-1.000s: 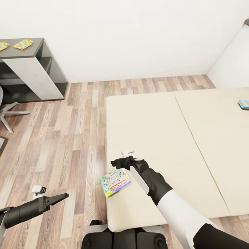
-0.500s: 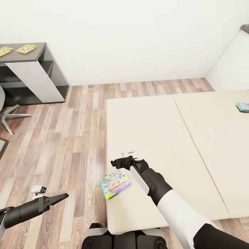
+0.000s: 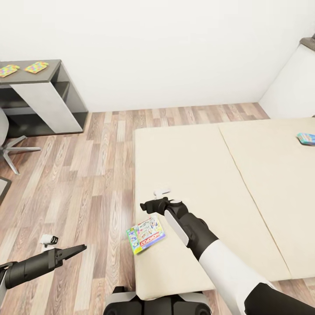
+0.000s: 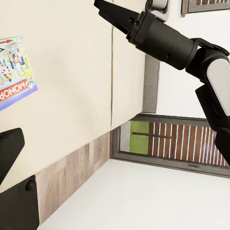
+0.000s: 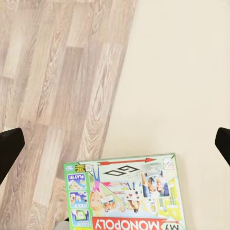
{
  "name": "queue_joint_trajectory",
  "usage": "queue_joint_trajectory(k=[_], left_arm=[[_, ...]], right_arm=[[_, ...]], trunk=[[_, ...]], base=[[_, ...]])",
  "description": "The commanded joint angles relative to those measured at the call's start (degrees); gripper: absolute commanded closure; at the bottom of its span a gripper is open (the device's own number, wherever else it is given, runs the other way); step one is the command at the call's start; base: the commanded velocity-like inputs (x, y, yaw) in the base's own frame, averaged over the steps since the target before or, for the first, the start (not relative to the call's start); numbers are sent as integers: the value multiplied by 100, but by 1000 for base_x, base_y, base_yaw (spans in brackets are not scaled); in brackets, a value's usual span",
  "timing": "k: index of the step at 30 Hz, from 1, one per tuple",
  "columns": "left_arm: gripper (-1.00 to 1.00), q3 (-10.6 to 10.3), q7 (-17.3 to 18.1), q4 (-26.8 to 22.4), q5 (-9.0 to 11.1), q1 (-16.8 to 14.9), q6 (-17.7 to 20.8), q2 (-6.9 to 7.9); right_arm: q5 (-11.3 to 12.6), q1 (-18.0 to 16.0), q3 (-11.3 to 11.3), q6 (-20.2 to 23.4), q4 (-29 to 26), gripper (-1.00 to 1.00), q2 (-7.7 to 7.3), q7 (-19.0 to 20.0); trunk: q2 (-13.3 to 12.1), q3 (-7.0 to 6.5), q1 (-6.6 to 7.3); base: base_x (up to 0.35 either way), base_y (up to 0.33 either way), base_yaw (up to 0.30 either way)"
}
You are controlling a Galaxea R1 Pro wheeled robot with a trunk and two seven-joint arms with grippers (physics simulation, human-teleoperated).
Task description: Put all the toys in the child's room - the three board games (two on the bed and one on the table), the two jigsaw puzzles on the table, and the tennis ball on the table - inside the toy box on the table in the child's room.
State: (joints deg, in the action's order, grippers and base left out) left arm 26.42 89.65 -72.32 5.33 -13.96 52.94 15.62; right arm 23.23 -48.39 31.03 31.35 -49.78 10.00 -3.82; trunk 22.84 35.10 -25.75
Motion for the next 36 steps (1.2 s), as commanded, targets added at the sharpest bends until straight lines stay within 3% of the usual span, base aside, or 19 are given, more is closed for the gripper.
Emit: queue_joint_trajectory(k=[1,36], left_arm=[[-100,1,25,-2,-6,-2,60,2],[-100,2,27,-2,-6,-2,59,2]], right_arm=[[50,-4,8,20,-3,-100,0,-40],[50,-4,8,12,-1,-100,0,-40]], trunk=[[9,-2,-3],[9,-324,-3]], base=[[0,0,0],[0,0,0]])
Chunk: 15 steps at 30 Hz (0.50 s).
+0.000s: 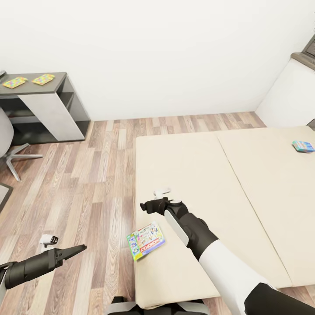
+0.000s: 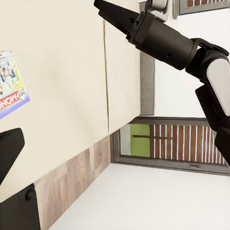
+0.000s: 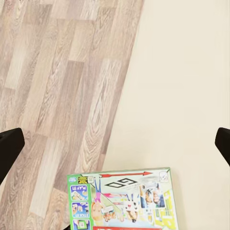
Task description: Put all the toys in the child's room - the three board games (two on the bed and one on the table), the two jigsaw puzzles on the table, and the tennis ball on the table - inside the toy box on the table in the child's room.
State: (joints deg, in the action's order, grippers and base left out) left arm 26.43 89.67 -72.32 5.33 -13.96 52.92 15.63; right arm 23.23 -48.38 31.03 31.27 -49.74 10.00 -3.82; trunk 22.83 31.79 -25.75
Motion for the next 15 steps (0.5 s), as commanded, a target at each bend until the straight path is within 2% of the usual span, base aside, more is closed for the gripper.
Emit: queue_joint_trajectory(k=[1,15], left_arm=[[-100,1,24,-2,-6,-2,61,1],[-100,2,24,-2,-6,-2,61,1]], right_arm=[[50,-4,8,20,-5,-100,0,-40],[50,-4,8,18,-7,-100,0,-40]], trunk=[[9,-2,-3],[9,-130,-3]], base=[[0,0,0],[0,0,0]])
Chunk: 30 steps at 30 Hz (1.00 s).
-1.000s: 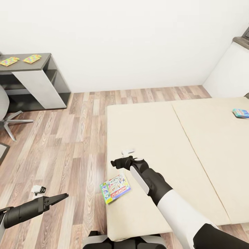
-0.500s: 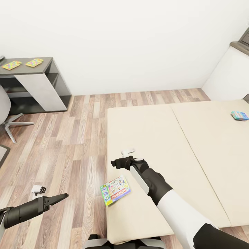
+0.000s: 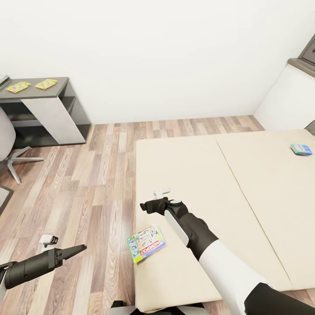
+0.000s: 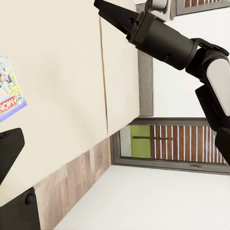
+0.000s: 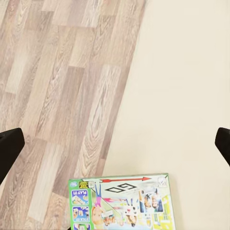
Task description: Put all the toys in the child's room - the three board games (two on the bed and one on the table), the two jigsaw puzzles on the table, and the tennis ball on the table - inside the toy box on the table in the child's room.
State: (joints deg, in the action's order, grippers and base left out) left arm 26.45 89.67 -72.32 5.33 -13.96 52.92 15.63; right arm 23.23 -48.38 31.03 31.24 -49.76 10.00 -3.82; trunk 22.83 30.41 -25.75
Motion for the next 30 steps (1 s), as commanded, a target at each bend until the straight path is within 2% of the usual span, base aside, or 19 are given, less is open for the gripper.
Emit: queue_joint_trajectory(k=[1,30], left_arm=[[-100,1,24,-2,-6,-2,61,1],[-100,1,8,-2,-6,-2,61,1]], right_arm=[[50,-4,8,21,-4,-100,0,-40],[50,-4,8,13,1,-100,0,-39]], trunk=[[9,-2,-3],[9,-268,-3]], base=[[0,0,0],[0,0,0]])
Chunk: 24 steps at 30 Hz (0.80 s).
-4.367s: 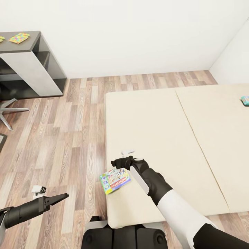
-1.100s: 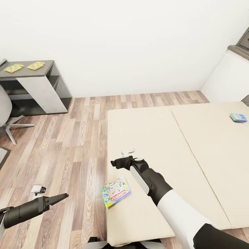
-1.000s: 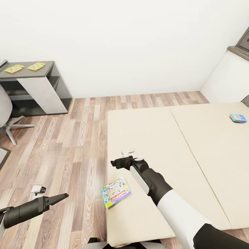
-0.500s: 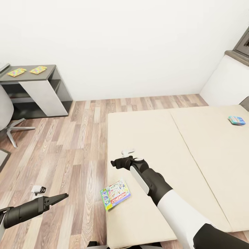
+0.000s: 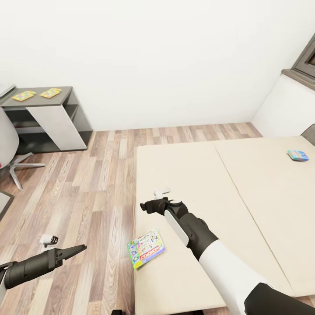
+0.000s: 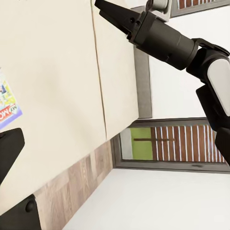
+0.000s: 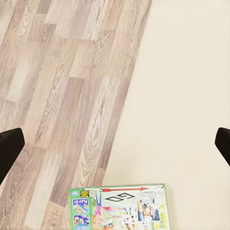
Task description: Put all the toys in the child's room - the three board games (two on the bed and one on the table), the two jigsaw puzzles on the table, and the tennis ball on the table - inside the toy box on the table in the child's room.
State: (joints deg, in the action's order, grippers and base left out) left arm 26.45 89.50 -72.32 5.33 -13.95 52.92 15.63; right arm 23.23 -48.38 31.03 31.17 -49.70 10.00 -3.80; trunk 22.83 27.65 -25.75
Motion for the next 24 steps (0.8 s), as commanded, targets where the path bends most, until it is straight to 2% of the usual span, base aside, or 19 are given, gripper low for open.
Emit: queue_joint_trajectory(k=[1,24], left_arm=[[-100,1,24,-2,-5,-2,61,1],[-100,1,40,-2,-5,-2,61,1]], right_arm=[[50,-5,8,20,-5,-100,0,-39],[50,-5,17,20,-6,-100,0,-39]], trunk=[[9,-1,-3],[9,-212,-3]], base=[[0,0,0],[0,0,0]])
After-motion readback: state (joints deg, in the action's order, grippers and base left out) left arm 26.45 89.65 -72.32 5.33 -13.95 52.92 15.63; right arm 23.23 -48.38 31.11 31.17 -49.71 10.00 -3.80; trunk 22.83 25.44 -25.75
